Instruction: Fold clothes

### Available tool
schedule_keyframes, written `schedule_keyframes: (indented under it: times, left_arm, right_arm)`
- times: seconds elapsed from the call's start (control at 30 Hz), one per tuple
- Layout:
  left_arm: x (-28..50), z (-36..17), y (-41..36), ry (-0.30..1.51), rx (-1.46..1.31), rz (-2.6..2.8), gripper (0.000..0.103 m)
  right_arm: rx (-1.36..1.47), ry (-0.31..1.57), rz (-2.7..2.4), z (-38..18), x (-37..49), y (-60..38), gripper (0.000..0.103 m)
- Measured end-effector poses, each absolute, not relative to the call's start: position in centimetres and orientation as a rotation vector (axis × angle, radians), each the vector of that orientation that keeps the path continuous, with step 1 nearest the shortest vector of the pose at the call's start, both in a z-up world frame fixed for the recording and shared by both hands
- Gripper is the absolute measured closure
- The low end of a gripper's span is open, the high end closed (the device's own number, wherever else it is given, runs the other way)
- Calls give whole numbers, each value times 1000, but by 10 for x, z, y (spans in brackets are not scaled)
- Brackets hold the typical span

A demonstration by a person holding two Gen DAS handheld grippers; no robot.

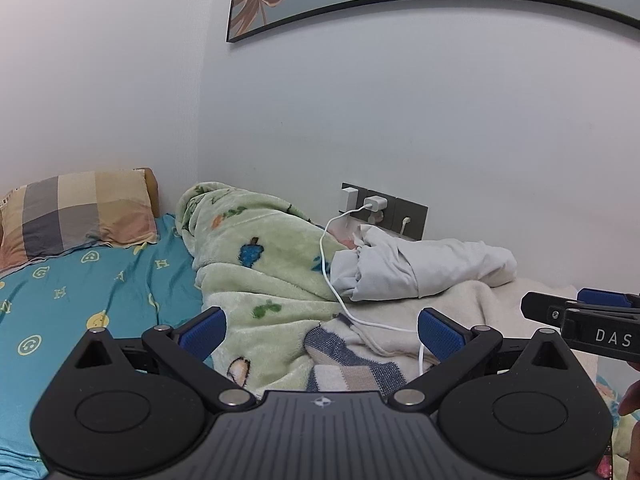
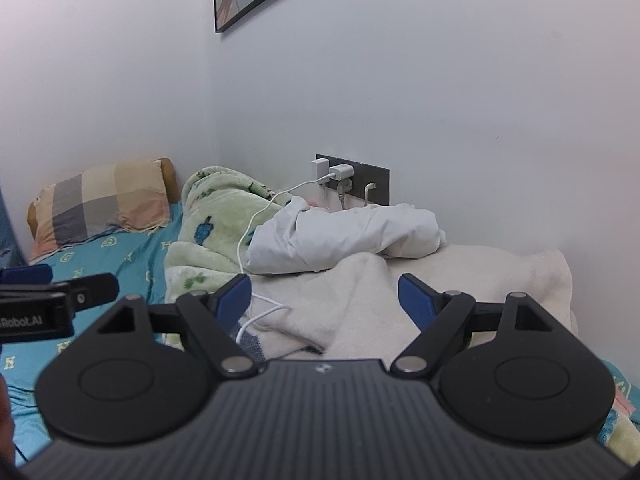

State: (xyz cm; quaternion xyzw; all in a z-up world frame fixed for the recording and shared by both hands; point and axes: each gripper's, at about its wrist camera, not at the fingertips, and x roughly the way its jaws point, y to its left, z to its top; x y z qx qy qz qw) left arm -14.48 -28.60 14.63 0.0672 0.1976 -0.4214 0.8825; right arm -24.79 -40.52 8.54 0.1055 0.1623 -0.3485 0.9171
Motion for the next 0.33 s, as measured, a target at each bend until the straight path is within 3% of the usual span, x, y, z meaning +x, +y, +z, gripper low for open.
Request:
schedule_keyframes:
  times: [0.33]
  left_arm:
    - [-146, 150, -282, 408, 142, -875, 0]
  right_arm:
    - [209, 339, -726, 87, -247, -404, 21]
